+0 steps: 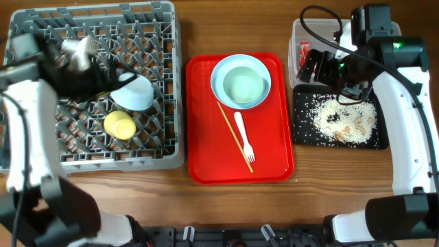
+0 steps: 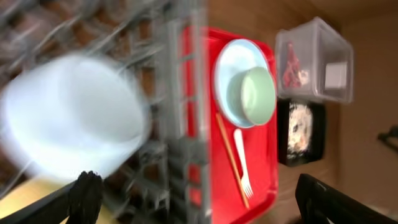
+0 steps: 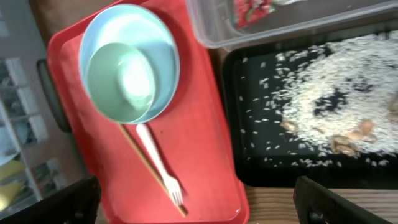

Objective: Sort waste into correct bins and load items into the dishwasher rack
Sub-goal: 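Reach the left gripper to the green saucer on the plate and grasp it, then carry the green saucer into the dish rack and release it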

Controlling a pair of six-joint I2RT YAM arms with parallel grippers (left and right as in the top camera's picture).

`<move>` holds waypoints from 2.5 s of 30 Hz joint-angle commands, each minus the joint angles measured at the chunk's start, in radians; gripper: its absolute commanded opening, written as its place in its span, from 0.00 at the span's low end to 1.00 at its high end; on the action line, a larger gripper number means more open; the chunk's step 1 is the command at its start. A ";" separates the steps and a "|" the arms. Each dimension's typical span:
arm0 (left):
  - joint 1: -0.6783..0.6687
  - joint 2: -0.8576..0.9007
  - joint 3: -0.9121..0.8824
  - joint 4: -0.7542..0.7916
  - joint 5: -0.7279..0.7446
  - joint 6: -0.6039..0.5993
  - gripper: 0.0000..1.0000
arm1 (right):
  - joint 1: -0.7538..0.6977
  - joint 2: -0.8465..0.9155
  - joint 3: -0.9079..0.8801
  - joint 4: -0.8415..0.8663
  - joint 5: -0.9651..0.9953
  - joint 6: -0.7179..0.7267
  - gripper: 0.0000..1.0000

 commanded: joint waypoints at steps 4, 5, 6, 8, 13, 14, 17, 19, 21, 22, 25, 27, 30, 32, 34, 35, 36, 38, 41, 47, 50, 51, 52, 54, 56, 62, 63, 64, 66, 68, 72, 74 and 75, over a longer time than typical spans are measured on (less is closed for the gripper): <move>-0.388 -0.028 0.012 0.204 -0.395 -0.191 1.00 | -0.066 -0.003 0.011 -0.005 0.140 0.106 1.00; -0.438 -0.022 0.012 0.236 -0.417 -0.191 1.00 | -0.086 -0.003 0.011 -0.009 0.135 0.105 1.00; -0.482 -0.012 0.012 0.268 -0.438 -0.191 1.00 | -0.105 -0.003 0.011 -0.013 0.132 0.105 1.00; -0.568 0.013 0.012 0.333 -0.469 -0.190 1.00 | -0.147 -0.003 0.011 -0.018 0.108 0.098 1.00; -0.748 0.121 0.012 0.498 -0.518 -0.189 1.00 | -0.202 -0.002 0.011 -0.023 0.096 0.071 1.00; -0.774 0.151 0.012 0.530 -0.519 -0.189 1.00 | -0.202 -0.002 0.011 -0.025 0.096 0.068 1.00; -0.828 0.233 0.012 0.600 -0.539 -0.186 1.00 | -0.202 -0.002 0.011 -0.026 0.096 0.063 1.00; -0.856 0.291 0.012 0.634 -0.552 -0.186 0.99 | -0.202 -0.002 0.011 -0.026 0.096 0.063 1.00; -0.878 0.339 0.012 0.646 -0.552 -0.186 0.96 | -0.202 -0.002 0.011 -0.027 0.096 0.063 1.00; -0.892 0.369 0.012 0.647 -0.552 -0.186 0.94 | -0.202 -0.002 0.011 -0.029 0.096 0.063 1.00; -0.916 0.421 0.012 0.644 -0.552 -0.186 0.91 | -0.201 -0.002 0.011 -0.030 0.095 0.063 1.00; -0.926 0.443 0.012 0.638 -0.553 -0.186 0.88 | -0.201 -0.002 0.011 -0.030 0.096 0.063 1.00; -0.929 0.465 0.012 0.622 -0.641 -0.186 0.69 | -0.201 -0.002 0.011 -0.030 0.095 0.062 1.00; -0.928 0.473 0.012 0.600 -0.745 -0.186 0.57 | -0.201 -0.002 0.011 -0.030 0.095 0.052 1.00; -0.928 0.473 0.012 0.589 -0.803 -0.186 0.52 | -0.201 -0.002 0.011 -0.031 0.095 0.047 1.00; -0.928 0.473 0.012 0.589 -0.814 -0.186 0.50 | -0.201 -0.002 0.011 -0.032 0.095 0.047 1.00; -0.928 0.473 0.012 0.592 -0.814 -0.185 0.49 | -0.201 -0.002 0.011 -0.032 0.095 0.047 1.00; -0.929 0.473 0.012 0.597 -0.813 -0.186 0.42 | -0.201 -0.002 0.011 -0.032 0.095 0.047 1.00; -0.929 0.472 0.012 0.600 -0.813 -0.186 0.29 | -0.201 -0.002 0.011 -0.033 0.095 0.045 1.00; -0.930 0.472 0.012 0.600 -0.813 -0.187 0.08 | -0.201 -0.002 0.011 -0.033 0.095 0.045 1.00; -0.929 0.470 0.012 0.599 -0.813 -0.187 0.04 | -0.201 -0.002 0.011 -0.034 0.095 0.045 1.00; -0.929 0.468 0.012 0.599 -0.813 -0.187 0.04 | -0.201 -0.002 0.011 -0.034 0.095 0.045 1.00; -0.930 0.464 0.012 0.599 -0.813 -0.187 0.04 | -0.201 -0.002 0.011 -0.036 0.095 0.045 1.00; -0.933 0.441 0.012 0.596 -0.811 -0.187 0.04 | -0.202 -0.002 0.011 -0.039 0.095 0.045 1.00; -0.935 0.397 0.012 0.592 -0.767 -0.187 0.04 | -0.201 -0.002 0.011 -0.040 0.095 0.045 1.00; -0.869 0.194 0.012 0.588 -0.608 -0.240 0.04 | -0.201 -0.002 0.011 -0.044 0.095 0.045 1.00; -0.842 0.164 0.012 0.588 -0.582 -0.240 0.04 | -0.202 -0.002 0.011 -0.044 0.095 0.045 1.00; -0.818 0.143 0.012 0.588 -0.557 -0.240 0.04 | -0.201 -0.002 0.011 -0.045 0.095 0.045 1.00; -0.734 0.090 0.012 0.588 -0.453 -0.240 0.04 | -0.202 -0.002 0.011 -0.047 0.095 0.045 1.00; -0.613 0.055 0.012 0.588 -0.286 -0.240 0.04 | -0.202 -0.002 0.011 -0.048 0.095 0.045 1.00; -0.427 0.063 0.012 0.587 -0.043 -0.254 0.04 | -0.202 -0.002 0.011 -0.048 0.095 0.045 1.00; -0.335 0.085 0.012 0.591 0.051 -0.267 0.04 | -0.201 -0.002 0.011 -0.048 0.095 0.045 1.00; -0.299 0.099 0.012 0.597 0.101 -0.270 0.04 | -0.202 -0.002 0.011 -0.048 0.095 0.045 1.00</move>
